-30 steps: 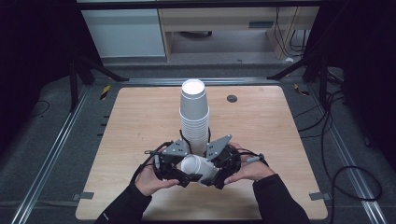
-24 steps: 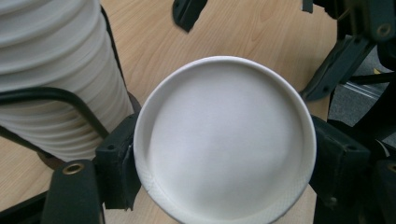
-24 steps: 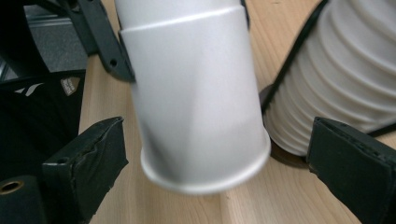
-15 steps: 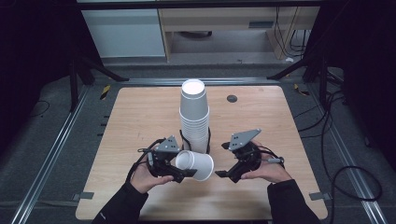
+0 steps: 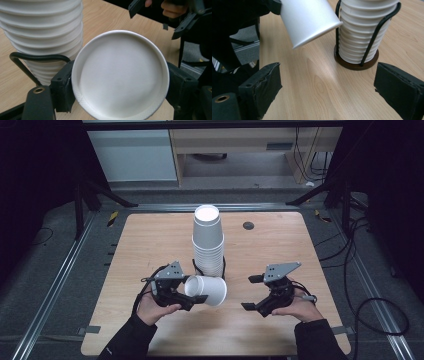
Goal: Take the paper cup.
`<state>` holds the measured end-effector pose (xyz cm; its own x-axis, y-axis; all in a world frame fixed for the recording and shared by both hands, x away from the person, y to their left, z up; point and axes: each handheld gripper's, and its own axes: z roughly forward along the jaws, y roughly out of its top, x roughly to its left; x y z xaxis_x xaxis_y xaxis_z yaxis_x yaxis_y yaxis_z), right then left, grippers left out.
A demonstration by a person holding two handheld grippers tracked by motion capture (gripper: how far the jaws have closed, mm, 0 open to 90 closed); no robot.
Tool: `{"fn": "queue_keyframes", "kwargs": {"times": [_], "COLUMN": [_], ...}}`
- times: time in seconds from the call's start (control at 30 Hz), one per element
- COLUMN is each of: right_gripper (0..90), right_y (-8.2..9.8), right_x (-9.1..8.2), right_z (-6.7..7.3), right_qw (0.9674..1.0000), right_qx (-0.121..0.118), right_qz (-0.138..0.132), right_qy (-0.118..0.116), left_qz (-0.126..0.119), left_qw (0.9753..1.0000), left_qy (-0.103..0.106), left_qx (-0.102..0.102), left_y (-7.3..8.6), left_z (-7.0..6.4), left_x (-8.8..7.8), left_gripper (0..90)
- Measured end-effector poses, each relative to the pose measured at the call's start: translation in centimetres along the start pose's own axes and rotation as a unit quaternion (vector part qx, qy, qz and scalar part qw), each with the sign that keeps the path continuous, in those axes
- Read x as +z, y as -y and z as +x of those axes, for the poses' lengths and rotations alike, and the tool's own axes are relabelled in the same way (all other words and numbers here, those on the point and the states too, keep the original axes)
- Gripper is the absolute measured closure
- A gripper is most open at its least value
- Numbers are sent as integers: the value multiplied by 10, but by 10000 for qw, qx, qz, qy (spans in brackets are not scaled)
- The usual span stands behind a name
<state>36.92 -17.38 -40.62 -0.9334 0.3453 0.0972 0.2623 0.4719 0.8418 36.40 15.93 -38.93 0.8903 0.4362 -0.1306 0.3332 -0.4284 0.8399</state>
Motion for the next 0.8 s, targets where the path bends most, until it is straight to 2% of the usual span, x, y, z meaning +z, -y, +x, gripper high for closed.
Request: {"fn": "queue_keyframes", "kwargs": {"times": [0.17, 0.23, 0.33, 0.4, 0.6, 0.8], "right_gripper": [74, 73, 68, 65, 61, 60], "right_y": [2, 1, -1, -3, -7, -8], "right_x": [1, 2, 3, 4, 11, 20], "right_z": [1, 3, 5, 7, 12, 13], "right_qw": [9999, 9998, 9997, 9995, 9986, 9981], "right_qx": [66, 75, 50, 42, -9, -48], "right_qz": [-123, -148, -167, -208, -229, -141], "right_qy": [33, -49, -143, -219, -472, -595], "left_qz": [-214, -362, -458, -536, -586, -584], "left_qw": [9997, 9992, 9988, 9981, 9969, 9958], "left_qy": [92, 179, 190, 313, 507, 679], "left_qx": [-43, -62, -13, -3, 108, 187], "left_y": [1, 0, 0, -2, -6, -9], "left_z": [1, 1, 0, -1, -8, -12], "left_x": [-4, -6, -7, -7, -5, -2], "left_gripper": [226, 226, 226, 226, 227, 228]}}
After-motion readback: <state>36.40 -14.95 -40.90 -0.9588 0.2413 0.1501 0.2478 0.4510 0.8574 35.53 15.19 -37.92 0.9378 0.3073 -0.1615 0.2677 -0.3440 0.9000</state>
